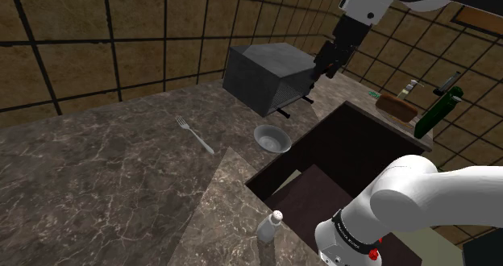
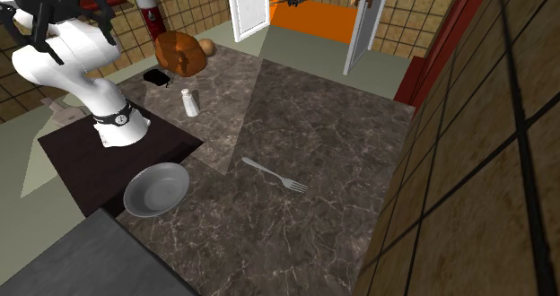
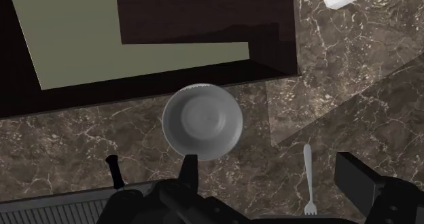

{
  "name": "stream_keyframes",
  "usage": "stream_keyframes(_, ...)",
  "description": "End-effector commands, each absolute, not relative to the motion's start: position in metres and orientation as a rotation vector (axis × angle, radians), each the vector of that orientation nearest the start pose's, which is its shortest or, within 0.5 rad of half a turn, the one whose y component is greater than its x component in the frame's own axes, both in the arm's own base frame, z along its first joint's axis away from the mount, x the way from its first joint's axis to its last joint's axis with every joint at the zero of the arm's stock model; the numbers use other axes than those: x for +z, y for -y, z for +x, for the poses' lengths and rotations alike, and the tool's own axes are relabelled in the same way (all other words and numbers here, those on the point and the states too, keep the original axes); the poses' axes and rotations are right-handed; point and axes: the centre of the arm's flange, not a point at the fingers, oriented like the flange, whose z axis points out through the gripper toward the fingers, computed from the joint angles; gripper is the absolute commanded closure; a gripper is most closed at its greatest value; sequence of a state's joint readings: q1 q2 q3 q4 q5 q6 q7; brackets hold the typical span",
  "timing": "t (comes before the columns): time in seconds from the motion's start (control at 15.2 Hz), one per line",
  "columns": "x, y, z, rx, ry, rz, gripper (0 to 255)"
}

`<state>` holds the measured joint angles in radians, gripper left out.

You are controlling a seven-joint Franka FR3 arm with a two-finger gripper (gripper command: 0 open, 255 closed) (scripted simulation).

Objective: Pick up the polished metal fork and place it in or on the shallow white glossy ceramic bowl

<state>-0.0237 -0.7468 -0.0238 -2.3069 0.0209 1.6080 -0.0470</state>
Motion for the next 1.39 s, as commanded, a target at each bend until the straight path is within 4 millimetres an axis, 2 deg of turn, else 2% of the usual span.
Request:
stream_keyframes(0.0, 0.605, 0.015, 0.322, -0.077, 0.008, -3.106, 0)
stream_keyframes(1.32, 0.431, -0.102, 0.481, -0.097, -0.075, -3.119, 0)
